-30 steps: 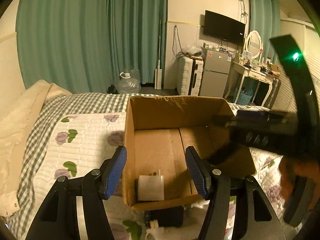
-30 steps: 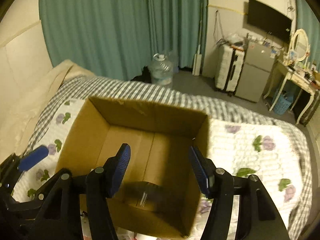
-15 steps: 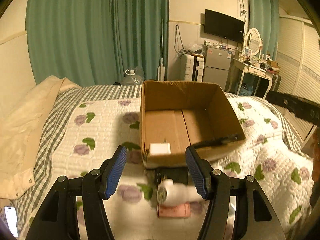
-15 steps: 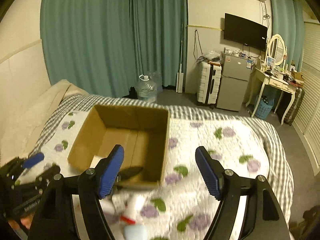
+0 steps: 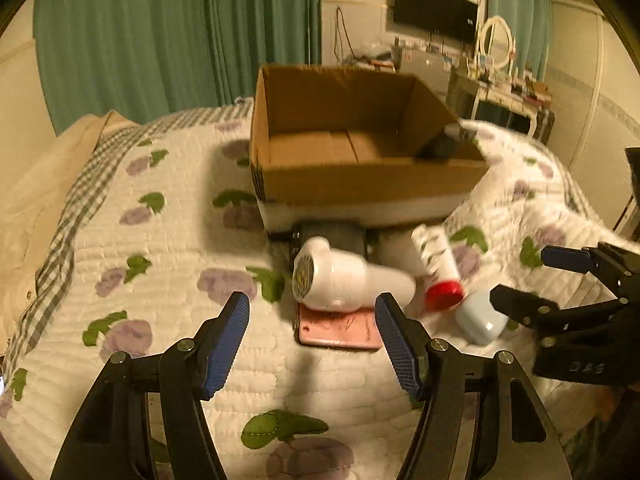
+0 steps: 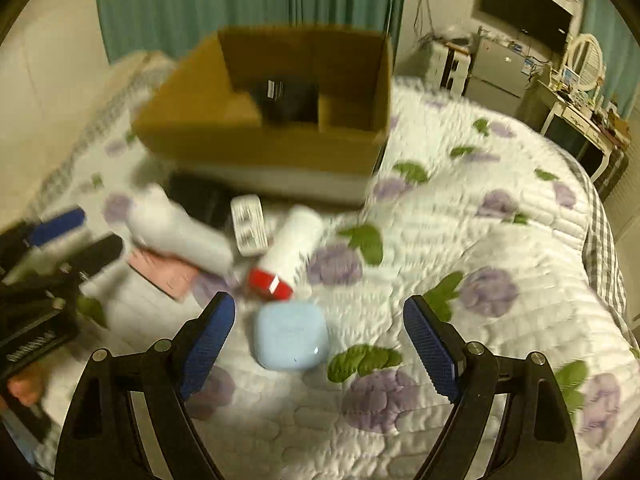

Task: Organize rigid objects
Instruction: 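Grasp the light-blue earbud case with the right tool while the left tool grasps the pink phone case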

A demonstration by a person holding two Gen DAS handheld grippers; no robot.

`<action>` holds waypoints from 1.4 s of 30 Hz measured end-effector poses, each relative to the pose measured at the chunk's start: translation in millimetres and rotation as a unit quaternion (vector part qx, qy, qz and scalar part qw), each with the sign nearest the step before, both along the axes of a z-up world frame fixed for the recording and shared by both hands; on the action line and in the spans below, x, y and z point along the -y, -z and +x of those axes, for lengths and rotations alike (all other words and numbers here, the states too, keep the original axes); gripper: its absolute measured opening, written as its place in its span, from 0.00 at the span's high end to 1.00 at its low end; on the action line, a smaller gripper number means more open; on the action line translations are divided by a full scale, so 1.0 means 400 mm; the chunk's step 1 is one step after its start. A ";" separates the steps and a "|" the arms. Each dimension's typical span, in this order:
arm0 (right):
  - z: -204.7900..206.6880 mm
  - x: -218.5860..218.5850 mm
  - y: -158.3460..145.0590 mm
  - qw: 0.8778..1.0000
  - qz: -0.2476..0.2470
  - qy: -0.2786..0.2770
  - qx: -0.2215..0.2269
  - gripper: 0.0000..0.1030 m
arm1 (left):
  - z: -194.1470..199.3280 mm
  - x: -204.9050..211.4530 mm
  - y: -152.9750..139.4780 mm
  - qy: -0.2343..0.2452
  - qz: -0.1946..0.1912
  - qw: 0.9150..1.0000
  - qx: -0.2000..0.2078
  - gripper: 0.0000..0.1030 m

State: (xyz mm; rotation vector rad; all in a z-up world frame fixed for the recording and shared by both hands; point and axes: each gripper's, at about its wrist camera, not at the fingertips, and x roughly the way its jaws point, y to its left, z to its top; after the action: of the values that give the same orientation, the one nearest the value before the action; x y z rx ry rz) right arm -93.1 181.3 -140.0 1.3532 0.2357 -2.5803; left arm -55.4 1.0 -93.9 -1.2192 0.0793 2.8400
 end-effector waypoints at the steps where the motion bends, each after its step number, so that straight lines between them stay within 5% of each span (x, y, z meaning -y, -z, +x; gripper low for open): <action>1: -0.004 0.002 0.013 1.000 0.001 0.001 0.008 0.16 | -0.001 0.002 0.009 -0.002 -0.003 1.000 0.002 0.34; 8: -0.037 0.019 0.087 0.999 0.016 -0.003 0.051 0.17 | -0.015 0.012 0.051 0.000 -0.001 1.000 0.022 0.34; 13: -0.047 0.022 0.099 0.998 0.012 -0.011 0.068 0.51 | -0.021 0.007 0.069 0.006 -0.002 0.999 0.035 0.34; 22: -0.040 -0.013 0.068 0.999 0.000 -0.005 0.052 0.51 | -0.050 -0.031 0.105 0.028 -0.010 0.997 0.069 0.34; 34: -0.058 0.000 0.053 0.999 -0.010 0.000 0.044 0.51 | -0.084 -0.124 0.175 0.054 -0.112 0.987 0.097 0.27; 42: -0.038 -0.020 0.015 0.999 -0.023 0.013 0.026 0.51 | -0.018 -0.112 0.131 0.074 -0.082 0.989 0.099 0.31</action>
State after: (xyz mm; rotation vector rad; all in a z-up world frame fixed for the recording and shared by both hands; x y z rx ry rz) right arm -108.5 189.4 -145.9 1.4139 0.1500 -2.5501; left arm -62.5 45.7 -146.5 -1.4535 0.3855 2.6144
